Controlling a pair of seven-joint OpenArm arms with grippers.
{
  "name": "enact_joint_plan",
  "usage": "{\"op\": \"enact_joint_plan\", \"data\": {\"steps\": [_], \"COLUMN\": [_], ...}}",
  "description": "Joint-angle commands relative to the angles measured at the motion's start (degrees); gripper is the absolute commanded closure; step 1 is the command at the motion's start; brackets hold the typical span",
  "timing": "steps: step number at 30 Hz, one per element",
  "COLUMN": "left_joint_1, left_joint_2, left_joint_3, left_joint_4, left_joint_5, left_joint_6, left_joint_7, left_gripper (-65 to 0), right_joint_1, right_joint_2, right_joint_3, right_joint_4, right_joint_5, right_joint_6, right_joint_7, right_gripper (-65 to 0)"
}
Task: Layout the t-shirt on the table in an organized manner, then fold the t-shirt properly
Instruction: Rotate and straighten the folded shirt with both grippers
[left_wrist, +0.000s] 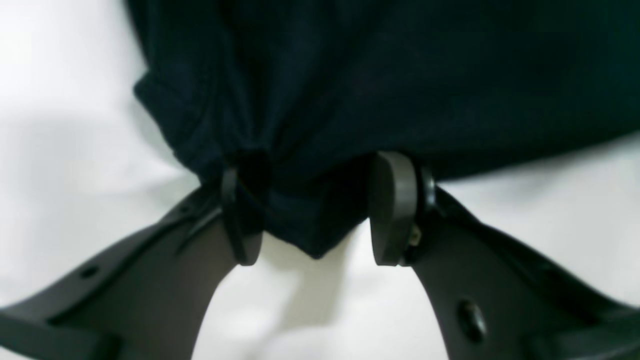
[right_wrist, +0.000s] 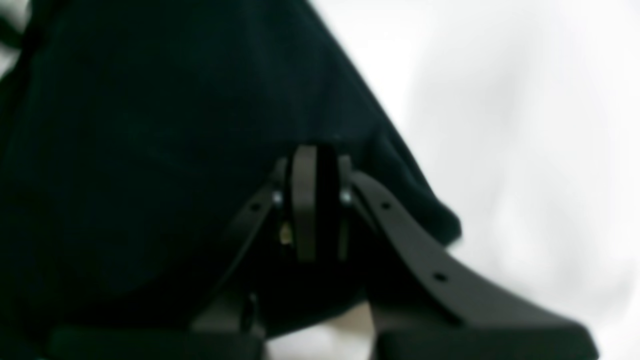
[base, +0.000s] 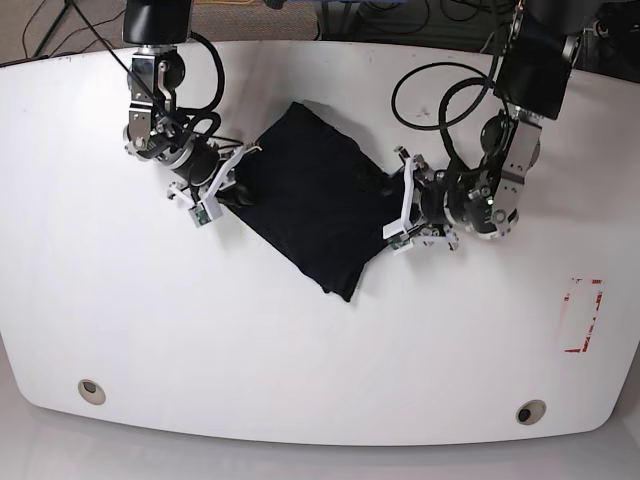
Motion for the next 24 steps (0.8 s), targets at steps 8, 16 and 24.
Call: {"op": "enact_joint_plan", "data": {"steps": [8,16,24], "left_joint_1": [-8.13,-12.97,-14.72], "left_joint_2": [0.13,1.71,1.97], "left_joint_3": [4.04,4.04,3.95], "left_joint_4": [-3.8,-1.08,6.92], "left_joint_5": [0.27,0.09,0.09], "left_joint_6": [0.32,0.32,0.32], "left_joint_7": [-4.73,-3.15,1.51], "left_gripper": [-30.0,-30.0,-30.0], "right_joint_1": [-4.94,-6.0,-4.59], "right_joint_2": [-3.45,-3.54,-3.63], "right_joint_3": [0.21,-0.06,-0.14], "right_joint_4": [8.59,14.21,19.31], "right_joint_5": [0.19,0.19,0.19], "right_joint_6": [0.76,0.76,0.76], "right_joint_7": [-1.91,-4.73,-8.95], "right_gripper": [-4.6,-4.6,-4.6]}}
